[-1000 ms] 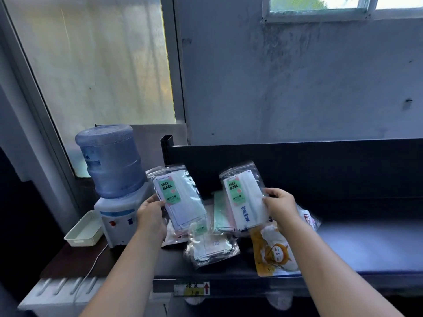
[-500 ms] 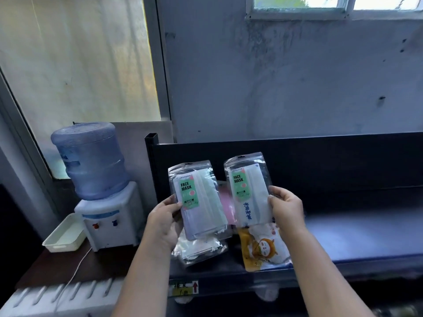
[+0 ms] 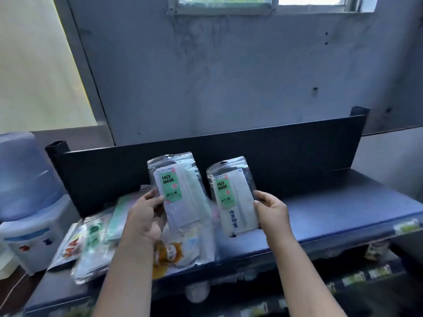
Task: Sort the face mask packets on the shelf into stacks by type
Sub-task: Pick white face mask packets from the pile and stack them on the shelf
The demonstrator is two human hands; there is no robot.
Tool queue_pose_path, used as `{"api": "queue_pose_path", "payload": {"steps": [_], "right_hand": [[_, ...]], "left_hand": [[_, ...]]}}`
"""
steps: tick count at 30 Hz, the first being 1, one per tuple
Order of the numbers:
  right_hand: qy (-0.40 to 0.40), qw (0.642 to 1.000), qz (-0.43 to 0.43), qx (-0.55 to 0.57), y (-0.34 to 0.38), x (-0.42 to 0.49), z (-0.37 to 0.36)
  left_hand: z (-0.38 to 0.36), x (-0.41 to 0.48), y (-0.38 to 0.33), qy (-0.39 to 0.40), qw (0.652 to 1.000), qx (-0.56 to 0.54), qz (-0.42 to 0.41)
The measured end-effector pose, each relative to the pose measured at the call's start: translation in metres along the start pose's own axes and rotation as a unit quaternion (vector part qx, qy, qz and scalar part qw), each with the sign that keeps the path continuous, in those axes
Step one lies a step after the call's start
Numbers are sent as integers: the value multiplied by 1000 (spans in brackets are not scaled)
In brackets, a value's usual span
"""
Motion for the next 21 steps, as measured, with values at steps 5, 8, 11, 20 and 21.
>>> {"api": "queue_pose_path", "payload": {"steps": [5,8,11,20,21], "right_hand": [[-7,1000,1,-12,-12,47,98],[-10,1000,-1,-18,-14,65,134],[-9,1000,-13,-11,-14,81,160],[-12,1000,-14,5,-3,141,208],[-18,1000,-19,0,-4,148,213]], "left_hand": [[-81,-6,87,25,1000,-10,15],[-113,-15,136,21,999,14,37],[-128,-15,166,-3,999,24,49],[-195,5,217,12,996,54,72],[-203,10,223,15,995,59,75]]}}
Point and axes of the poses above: each hand's wrist, its own x-axis towards the middle knuckle, its own z-axis out of the back of the hand, y = z × x, the point moved 3 cm from there along x, towards the middle knuckle, and after that the axes turned 8 degrees about -x, right-handed, at the moved point
